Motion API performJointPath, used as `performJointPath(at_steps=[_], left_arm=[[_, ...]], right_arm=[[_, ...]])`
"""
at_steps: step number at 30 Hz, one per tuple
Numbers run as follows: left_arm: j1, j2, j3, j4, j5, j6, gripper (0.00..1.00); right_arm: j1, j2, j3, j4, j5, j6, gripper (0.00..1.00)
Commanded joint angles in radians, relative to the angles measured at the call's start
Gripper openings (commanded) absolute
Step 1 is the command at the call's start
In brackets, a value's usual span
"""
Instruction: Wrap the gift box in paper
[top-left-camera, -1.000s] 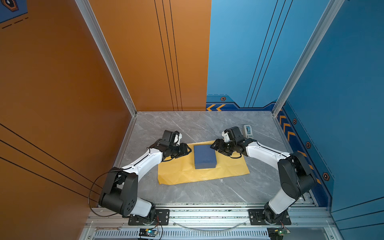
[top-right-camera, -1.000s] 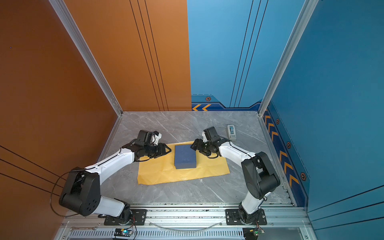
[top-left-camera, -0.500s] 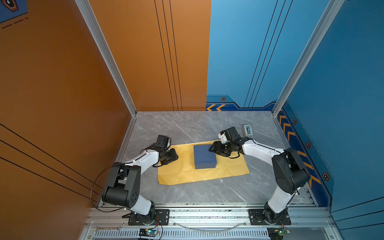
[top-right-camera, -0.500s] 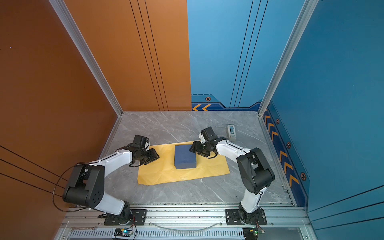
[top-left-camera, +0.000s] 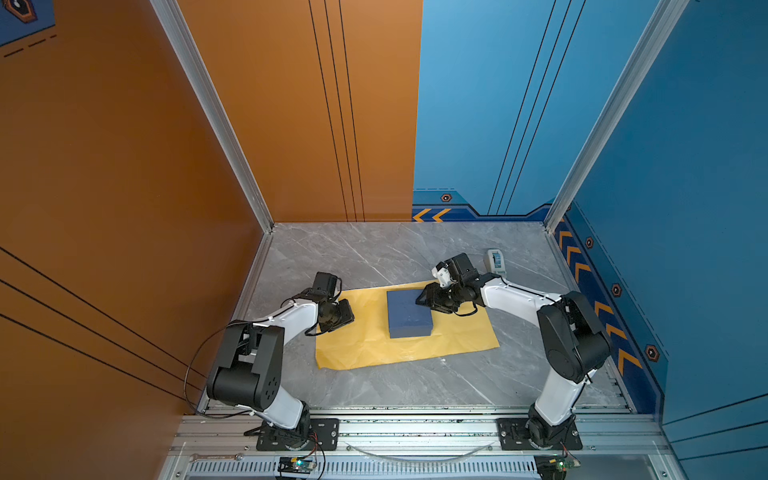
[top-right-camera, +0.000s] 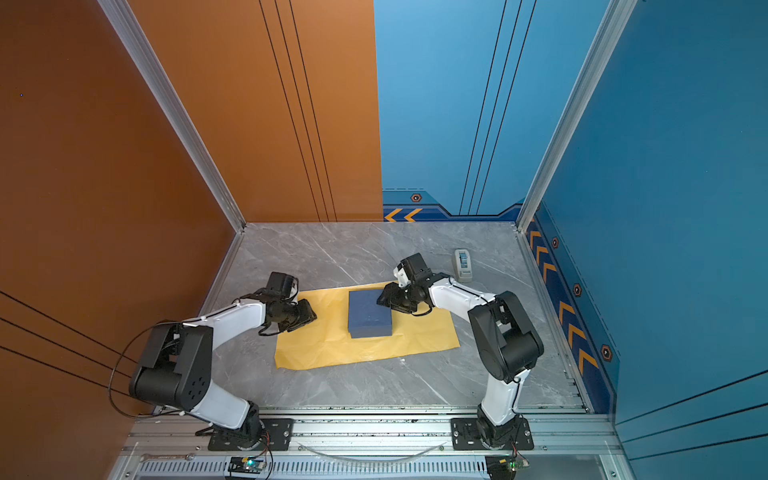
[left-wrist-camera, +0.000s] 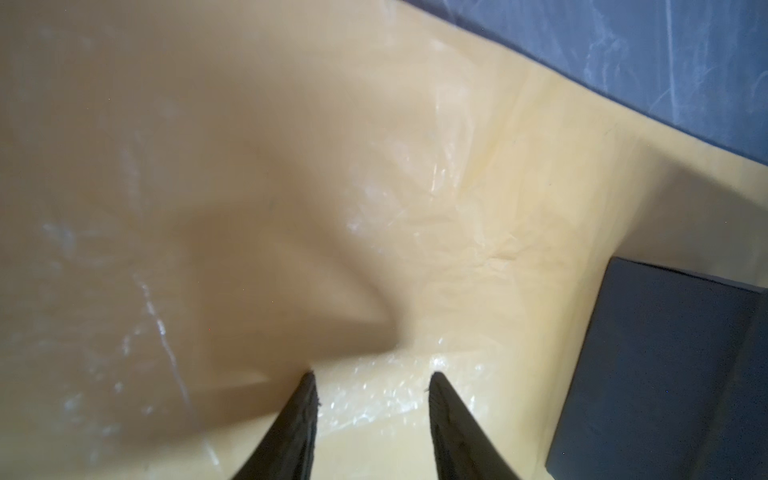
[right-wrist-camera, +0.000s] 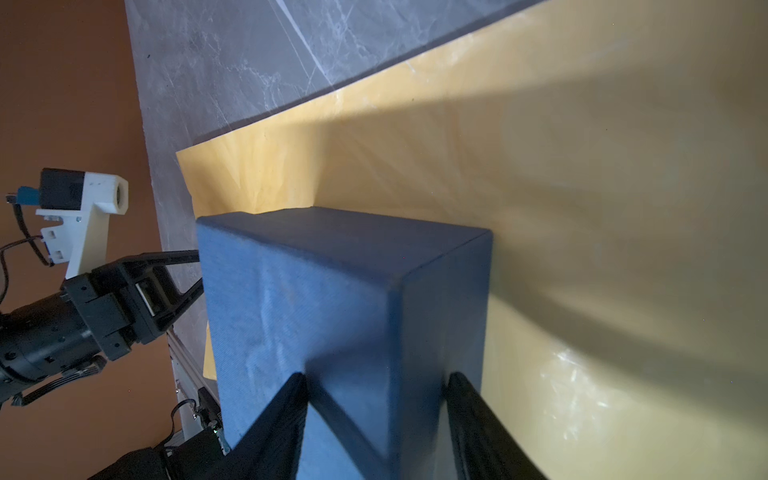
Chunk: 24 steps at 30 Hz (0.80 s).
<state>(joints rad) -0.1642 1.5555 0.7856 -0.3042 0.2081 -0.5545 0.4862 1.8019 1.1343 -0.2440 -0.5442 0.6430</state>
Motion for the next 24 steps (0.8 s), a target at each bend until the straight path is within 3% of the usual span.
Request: performJointPath(at_steps=[1,24], left_arm=[[0.007,0.03,-0.002,-0.02,-0.027,0.02,0.45],[0.006,0.031,0.011,-0.035,-0.047,0.04,0.45]], right_arm=[[0.003,0.018,0.022,0.026,-0.029,-0.019,0.56],[0.011,0.028,0.019,0.056,-0.063,-0.029,0.52]])
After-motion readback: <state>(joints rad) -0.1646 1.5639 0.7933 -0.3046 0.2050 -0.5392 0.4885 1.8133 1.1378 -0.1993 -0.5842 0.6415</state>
